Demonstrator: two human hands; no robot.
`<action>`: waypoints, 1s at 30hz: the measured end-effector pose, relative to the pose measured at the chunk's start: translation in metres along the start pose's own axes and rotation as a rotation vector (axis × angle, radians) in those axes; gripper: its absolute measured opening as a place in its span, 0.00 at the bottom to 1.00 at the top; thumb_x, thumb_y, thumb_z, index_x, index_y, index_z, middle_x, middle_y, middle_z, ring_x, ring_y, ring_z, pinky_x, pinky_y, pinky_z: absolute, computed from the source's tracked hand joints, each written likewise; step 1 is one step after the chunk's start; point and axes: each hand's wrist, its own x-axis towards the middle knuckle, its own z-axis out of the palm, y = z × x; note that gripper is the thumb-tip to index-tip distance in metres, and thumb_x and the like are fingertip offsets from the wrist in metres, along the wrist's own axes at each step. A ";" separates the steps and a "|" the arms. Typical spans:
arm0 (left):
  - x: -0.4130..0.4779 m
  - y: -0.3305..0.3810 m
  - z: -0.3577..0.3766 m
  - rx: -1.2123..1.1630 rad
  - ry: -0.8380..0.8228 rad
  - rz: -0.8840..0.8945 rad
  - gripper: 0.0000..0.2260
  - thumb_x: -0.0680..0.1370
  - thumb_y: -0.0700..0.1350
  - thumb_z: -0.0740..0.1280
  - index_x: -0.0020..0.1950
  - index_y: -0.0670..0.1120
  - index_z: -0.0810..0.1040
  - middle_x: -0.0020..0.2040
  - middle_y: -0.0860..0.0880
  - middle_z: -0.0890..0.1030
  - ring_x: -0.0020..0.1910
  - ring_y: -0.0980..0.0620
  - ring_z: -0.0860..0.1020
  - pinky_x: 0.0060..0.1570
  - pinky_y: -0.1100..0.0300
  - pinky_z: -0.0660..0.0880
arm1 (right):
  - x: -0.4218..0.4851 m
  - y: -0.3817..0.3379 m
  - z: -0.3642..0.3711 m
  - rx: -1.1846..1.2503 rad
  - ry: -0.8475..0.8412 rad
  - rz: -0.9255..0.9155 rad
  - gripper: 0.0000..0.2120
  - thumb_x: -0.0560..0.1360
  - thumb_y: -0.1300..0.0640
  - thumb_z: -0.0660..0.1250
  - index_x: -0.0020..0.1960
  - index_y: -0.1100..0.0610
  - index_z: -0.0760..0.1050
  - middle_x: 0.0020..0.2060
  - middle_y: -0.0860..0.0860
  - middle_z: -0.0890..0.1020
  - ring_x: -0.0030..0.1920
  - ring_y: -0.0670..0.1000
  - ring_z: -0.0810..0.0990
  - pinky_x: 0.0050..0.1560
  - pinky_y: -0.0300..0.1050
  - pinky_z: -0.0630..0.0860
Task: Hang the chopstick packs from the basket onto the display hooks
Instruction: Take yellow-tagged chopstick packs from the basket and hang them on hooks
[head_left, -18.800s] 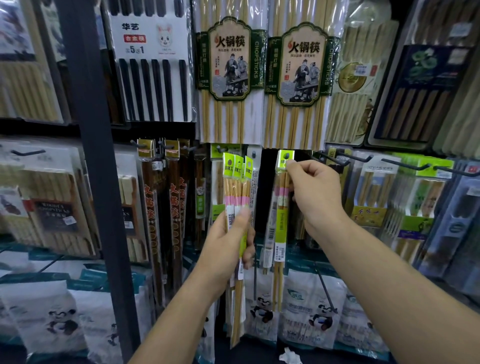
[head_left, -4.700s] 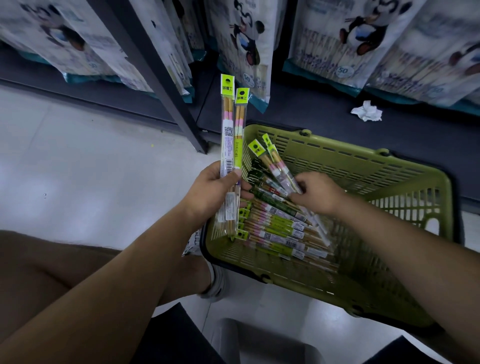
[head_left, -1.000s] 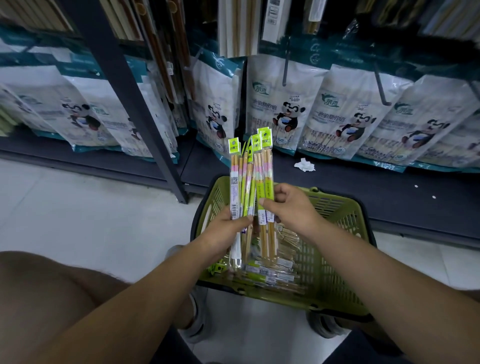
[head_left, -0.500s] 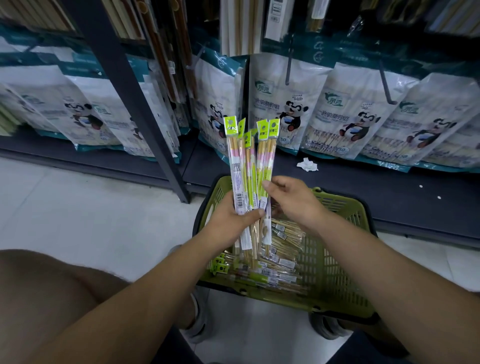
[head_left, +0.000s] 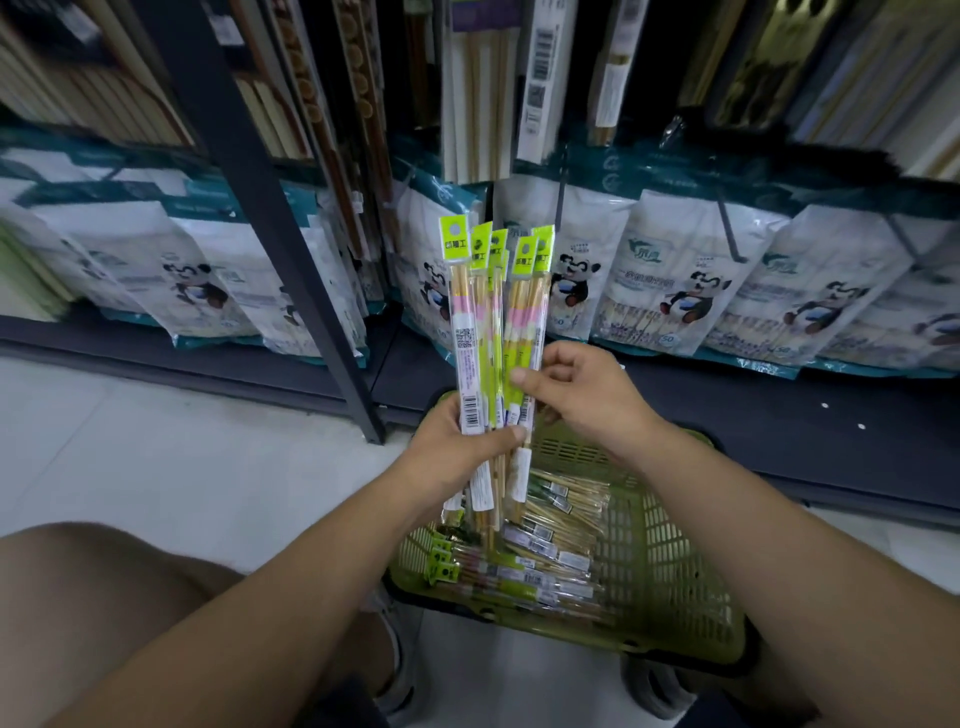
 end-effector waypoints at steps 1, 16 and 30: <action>-0.002 0.004 -0.001 0.007 0.000 0.009 0.15 0.76 0.37 0.76 0.62 0.43 0.80 0.53 0.48 0.88 0.53 0.50 0.86 0.51 0.61 0.81 | -0.001 -0.007 -0.001 0.026 -0.005 -0.011 0.17 0.76 0.51 0.75 0.55 0.63 0.78 0.38 0.53 0.83 0.34 0.51 0.78 0.38 0.46 0.78; -0.001 0.054 0.009 0.133 -0.004 0.131 0.17 0.74 0.40 0.79 0.61 0.49 0.80 0.52 0.54 0.88 0.52 0.54 0.86 0.52 0.61 0.81 | -0.003 -0.064 -0.023 -0.028 0.112 -0.193 0.12 0.75 0.54 0.75 0.52 0.59 0.77 0.41 0.67 0.82 0.40 0.65 0.83 0.38 0.59 0.80; 0.002 0.105 0.018 0.097 -0.005 0.263 0.20 0.71 0.46 0.81 0.61 0.49 0.80 0.53 0.52 0.88 0.53 0.51 0.86 0.58 0.49 0.81 | -0.006 -0.123 -0.039 -0.002 0.193 -0.353 0.16 0.75 0.54 0.75 0.61 0.54 0.77 0.36 0.59 0.76 0.34 0.48 0.79 0.32 0.42 0.79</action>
